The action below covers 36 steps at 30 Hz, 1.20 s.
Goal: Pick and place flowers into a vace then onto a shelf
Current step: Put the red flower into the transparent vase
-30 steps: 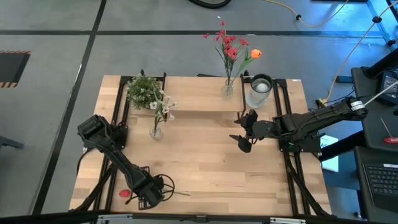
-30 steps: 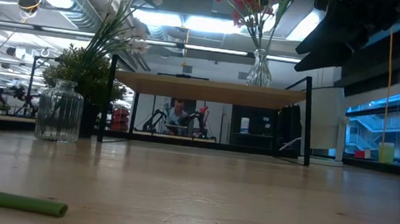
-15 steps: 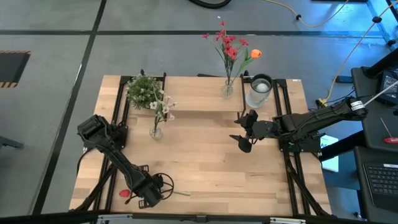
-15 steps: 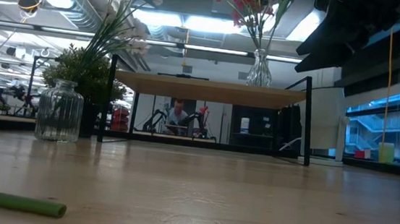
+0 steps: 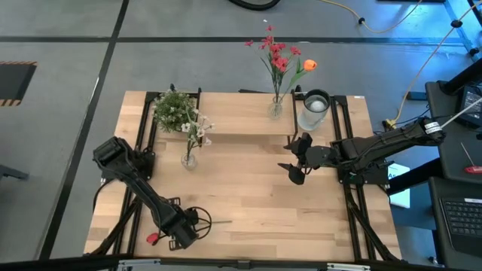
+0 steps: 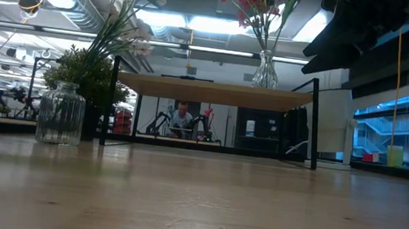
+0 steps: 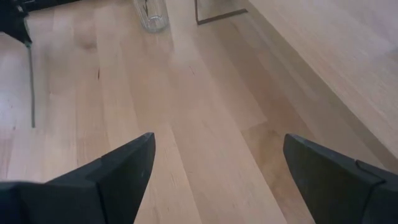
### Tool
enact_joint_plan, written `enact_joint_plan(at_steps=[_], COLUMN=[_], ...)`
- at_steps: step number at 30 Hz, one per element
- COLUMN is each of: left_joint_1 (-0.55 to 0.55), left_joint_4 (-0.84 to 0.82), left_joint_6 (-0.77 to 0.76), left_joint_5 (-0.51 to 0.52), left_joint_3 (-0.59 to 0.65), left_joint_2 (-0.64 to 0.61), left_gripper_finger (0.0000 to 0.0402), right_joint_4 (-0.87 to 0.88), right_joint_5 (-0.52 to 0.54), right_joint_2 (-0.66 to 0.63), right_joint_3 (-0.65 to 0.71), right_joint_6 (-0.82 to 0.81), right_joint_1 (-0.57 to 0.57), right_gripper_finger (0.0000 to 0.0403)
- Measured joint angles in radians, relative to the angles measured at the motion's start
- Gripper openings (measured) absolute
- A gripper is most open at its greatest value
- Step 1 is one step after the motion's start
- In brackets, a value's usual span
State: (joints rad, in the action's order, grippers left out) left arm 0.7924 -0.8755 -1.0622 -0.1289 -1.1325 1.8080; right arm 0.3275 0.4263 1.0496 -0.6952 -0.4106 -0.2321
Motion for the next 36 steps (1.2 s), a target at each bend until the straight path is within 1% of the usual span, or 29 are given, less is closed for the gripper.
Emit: enact_joint_plan(at_steps=[3,6,9,12,13,15,16,18,20,24,28,32,33,36], left_joint_1=[-0.012,-0.021,-0.028,-0.030,-0.031,-0.035,-0.036,-0.059,-0.087,-0.134,-0.165,-0.195,-0.199,-0.200], left_joint_4=[-0.107,-0.263,-0.469,-0.702,-0.707,-0.656,-0.666,-0.705,-0.680,-0.674,-0.525,-0.375,-0.349,-0.304], left_joint_6=[0.006,0.020,0.056,0.161,0.219,0.379,0.401,0.395,0.411,0.429,0.648,0.821,0.853,0.957], left_joint_5=[0.044,0.142,0.245,0.293,0.300,0.307,0.313,0.315,0.335,0.481,0.564,0.671,0.715,0.903], left_joint_3=[-0.046,-0.114,-0.202,-0.303,-0.320,-0.319,-0.323,-0.324,-0.301,-0.298,-0.298,-0.298,-0.298,-0.299], left_joint_2=[-0.031,-0.068,-0.092,-0.098,-0.105,-0.141,-0.152,-0.159,-0.174,-0.199,-0.257,-0.360,-0.396,-0.500], left_gripper_finger=[0.0004,0.0004,0.0004,0.0004,0.0004,0.0004,0.0004,0.0004,0.0004,0.0004,0.0003,0.0003,0.0003,0.0003], right_joint_4=[0.000,0.000,0.000,0.000,0.000,-0.001,-0.001,-0.002,-0.012,-0.027,-0.035,-0.058,-0.062,-0.091], right_joint_5=[0.000,0.000,0.000,0.000,0.000,0.000,0.000,0.000,0.000,0.008,0.020,0.027,0.027,0.029], right_joint_2=[0.000,0.000,0.000,0.000,0.000,0.000,0.000,0.000,0.000,0.000,0.003,0.004,0.005,0.005], right_joint_3=[0.000,0.000,0.000,0.000,0.000,0.000,0.000,0.000,0.000,0.000,0.000,0.000,0.000,0.000], right_joint_6=[0.000,0.000,0.000,0.000,0.000,-0.002,-0.004,-0.024,-0.041,-0.083,-0.085,-0.097,-0.109,-0.134], right_joint_1=[0.000,0.000,0.000,0.000,0.000,0.000,0.000,0.000,0.000,0.000,0.000,0.000,0.000,0.000], right_gripper_finger=[0.0353,0.0353,0.0353,0.0353,0.0353,0.0353,0.0353,0.0353,0.0353,0.0353,0.0353,0.0353,0.0353,0.0353])
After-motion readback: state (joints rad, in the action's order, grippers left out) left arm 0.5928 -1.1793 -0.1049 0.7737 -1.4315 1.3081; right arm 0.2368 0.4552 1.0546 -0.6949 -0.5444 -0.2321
